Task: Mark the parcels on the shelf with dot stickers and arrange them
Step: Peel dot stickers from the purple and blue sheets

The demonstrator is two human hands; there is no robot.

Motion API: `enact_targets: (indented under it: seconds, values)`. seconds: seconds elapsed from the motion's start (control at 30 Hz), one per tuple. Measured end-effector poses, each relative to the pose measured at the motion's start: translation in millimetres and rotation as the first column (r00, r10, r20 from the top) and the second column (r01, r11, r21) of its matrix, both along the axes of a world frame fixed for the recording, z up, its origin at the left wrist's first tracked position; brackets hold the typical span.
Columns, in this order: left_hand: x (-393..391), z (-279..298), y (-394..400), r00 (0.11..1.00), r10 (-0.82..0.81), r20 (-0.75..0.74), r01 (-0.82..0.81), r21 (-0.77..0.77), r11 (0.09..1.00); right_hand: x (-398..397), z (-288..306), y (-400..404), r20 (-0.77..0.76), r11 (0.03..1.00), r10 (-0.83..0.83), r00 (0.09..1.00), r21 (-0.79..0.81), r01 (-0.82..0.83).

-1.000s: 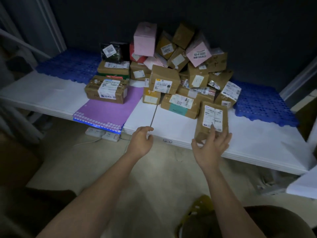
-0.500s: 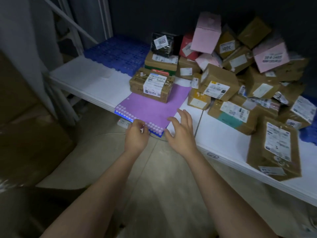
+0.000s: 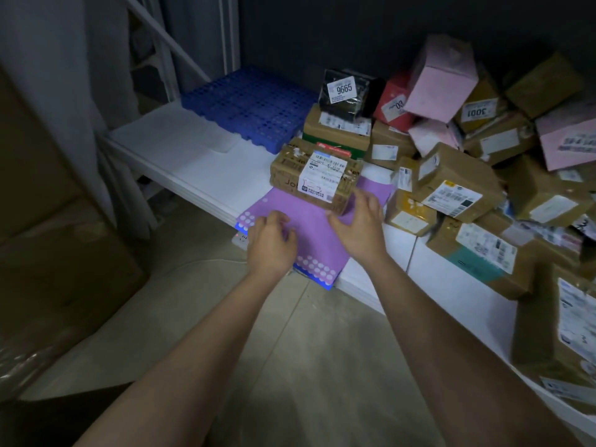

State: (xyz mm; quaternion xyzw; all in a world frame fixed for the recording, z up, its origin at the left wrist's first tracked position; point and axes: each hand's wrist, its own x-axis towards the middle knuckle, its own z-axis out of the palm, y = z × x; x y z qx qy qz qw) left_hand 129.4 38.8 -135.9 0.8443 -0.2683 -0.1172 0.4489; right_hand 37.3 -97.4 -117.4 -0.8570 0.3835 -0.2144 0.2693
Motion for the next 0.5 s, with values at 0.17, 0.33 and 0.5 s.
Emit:
enact_targets:
  seconds: [0.17, 0.33, 0.5]
  values:
    - [27, 12, -27, 0.999, 0.018, 0.036, -0.021, 0.071, 0.997, 41, 7, -31, -0.08, 0.927, -0.218, 0.973, 0.294, 0.232]
    - [56, 17, -53, 1.0, -0.009, 0.005, 0.008, 0.117, 0.993, 49, 1, -37, -0.235, 0.918, -0.273, 0.933, 0.228, 0.326]
    - [58, 16, -58, 0.992, 0.032, -0.126, -0.032, 0.001, 0.999, 41, 0, -26, 0.03, 0.905, -0.276, 0.961, 0.345, 0.25]
